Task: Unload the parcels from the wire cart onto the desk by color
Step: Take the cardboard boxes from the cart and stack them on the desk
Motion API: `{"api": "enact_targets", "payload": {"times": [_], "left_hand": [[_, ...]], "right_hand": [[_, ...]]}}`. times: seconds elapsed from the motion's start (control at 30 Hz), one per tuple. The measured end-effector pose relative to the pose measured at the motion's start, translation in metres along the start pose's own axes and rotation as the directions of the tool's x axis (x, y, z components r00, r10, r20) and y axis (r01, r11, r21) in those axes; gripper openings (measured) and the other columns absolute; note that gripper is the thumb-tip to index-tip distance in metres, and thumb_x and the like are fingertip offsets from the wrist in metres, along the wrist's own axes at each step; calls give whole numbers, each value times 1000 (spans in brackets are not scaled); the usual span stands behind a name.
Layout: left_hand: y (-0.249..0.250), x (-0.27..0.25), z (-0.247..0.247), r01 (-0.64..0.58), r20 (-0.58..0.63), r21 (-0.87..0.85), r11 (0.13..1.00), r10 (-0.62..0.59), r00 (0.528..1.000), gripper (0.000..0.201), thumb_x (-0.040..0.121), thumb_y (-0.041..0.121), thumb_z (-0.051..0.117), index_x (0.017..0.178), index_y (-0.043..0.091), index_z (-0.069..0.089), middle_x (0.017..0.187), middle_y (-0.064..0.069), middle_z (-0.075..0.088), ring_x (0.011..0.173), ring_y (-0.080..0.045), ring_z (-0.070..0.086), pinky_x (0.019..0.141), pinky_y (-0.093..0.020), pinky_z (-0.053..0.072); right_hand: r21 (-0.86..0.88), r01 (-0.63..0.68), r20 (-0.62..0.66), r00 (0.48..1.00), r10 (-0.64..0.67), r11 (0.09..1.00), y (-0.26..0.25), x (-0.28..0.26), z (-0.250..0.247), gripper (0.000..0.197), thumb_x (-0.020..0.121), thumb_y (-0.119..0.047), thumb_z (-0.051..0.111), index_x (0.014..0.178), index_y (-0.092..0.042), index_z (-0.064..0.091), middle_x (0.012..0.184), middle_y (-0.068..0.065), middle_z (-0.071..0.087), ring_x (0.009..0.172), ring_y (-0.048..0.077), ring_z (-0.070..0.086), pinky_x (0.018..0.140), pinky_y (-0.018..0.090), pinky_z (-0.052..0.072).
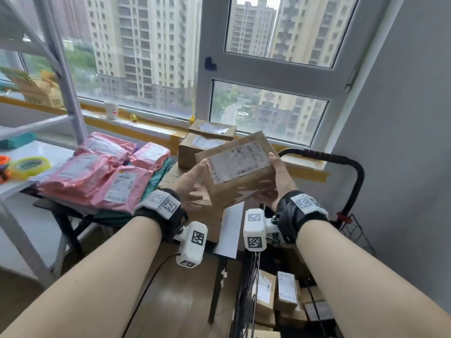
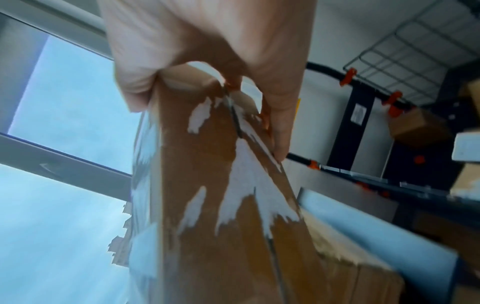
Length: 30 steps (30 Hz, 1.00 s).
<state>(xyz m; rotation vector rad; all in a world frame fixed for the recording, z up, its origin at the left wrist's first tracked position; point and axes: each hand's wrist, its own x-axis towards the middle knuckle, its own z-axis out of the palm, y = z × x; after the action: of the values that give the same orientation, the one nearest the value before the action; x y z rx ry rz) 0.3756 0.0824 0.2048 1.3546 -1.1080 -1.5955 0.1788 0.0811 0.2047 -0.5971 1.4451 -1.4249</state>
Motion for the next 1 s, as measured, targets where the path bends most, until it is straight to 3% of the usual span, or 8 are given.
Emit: {"api": "enact_targets", "payload": {"times": [0.07, 0.17, 0.3, 0.37, 0.5, 0.63, 0.8, 1.0], "left_hand": [[1, 12, -12, -38, -28, 31, 999, 39, 999, 37, 93, 50, 46, 102, 16, 54, 110, -9, 61, 102, -26, 57, 97, -42, 46], [5, 34, -28, -116, -129, 84, 990, 126, 984, 50, 95, 50, 40, 125, 12, 53, 117, -11, 63, 101, -26, 60, 95, -38, 48], [7, 75, -52, -95, -178, 202, 975, 131, 975, 48, 97, 45, 39, 127, 10, 52, 124, -8, 57, 114, -27, 54, 105, -40, 38], [11, 99, -62, -52, -193, 294, 954, 112, 975, 43, 98, 34, 41, 127, 4, 52, 127, -17, 56, 118, -32, 52, 107, -41, 37], [23, 143, -81, 12, -193, 373, 928, 65, 979, 43, 96, 22, 46, 128, -7, 50, 132, -24, 53, 122, -38, 49, 105, -44, 39], [21, 179, -102, 57, -208, 369, 928, 22, 978, 46, 94, 23, 49, 131, -6, 47, 131, -21, 53, 120, -37, 50, 106, -45, 38], [25, 183, -107, 1, -136, 422, 906, 62, 989, 37, 96, 17, 47, 130, 2, 51, 125, -17, 55, 108, -29, 53, 87, -30, 41], [29, 181, -110, 26, -33, 345, 938, -15, 999, 37, 96, 15, 46, 133, 5, 46, 113, -13, 55, 87, -20, 54, 72, -31, 46]], "right_hand": [[-65, -46, 25, 999, 48, 997, 8, 8, 17, 81, 46, -66, 78, 105, -13, 59, 99, 13, 69, 92, 30, 67, 81, 50, 56], [-283, -83, -15, 996, 82, 955, 19, 26, 34, 91, 47, -75, 68, 110, -11, 54, 107, 9, 62, 98, 28, 61, 86, 41, 53], [-445, -119, 55, 986, 160, 887, 29, 59, 50, 62, 72, -62, 64, 104, -9, 61, 106, 11, 66, 98, 27, 64, 84, 43, 54], [-474, -152, 78, 974, 213, 867, 32, 74, 60, 45, 82, -51, 62, 94, -8, 63, 97, 14, 68, 90, 28, 68, 85, 43, 55], [-476, -216, 113, 946, 304, 852, 27, 95, 80, 34, 89, -36, 62, 85, -2, 58, 79, 16, 65, 69, 24, 66, 56, 30, 58], [-513, -236, 115, 934, 338, 825, 28, 106, 101, 30, 88, -32, 64, 85, -2, 59, 79, 15, 65, 68, 23, 67, 51, 27, 55], [-428, -255, 32, 955, 296, 867, 25, 105, 113, 21, 89, -22, 62, 82, -4, 56, 75, 15, 62, 66, 22, 63, 49, 27, 57], [-354, -265, -40, 962, 268, 897, 26, 98, 117, 14, 90, -15, 61, 83, -3, 57, 73, 17, 63, 66, 23, 64, 67, 31, 57]]}}
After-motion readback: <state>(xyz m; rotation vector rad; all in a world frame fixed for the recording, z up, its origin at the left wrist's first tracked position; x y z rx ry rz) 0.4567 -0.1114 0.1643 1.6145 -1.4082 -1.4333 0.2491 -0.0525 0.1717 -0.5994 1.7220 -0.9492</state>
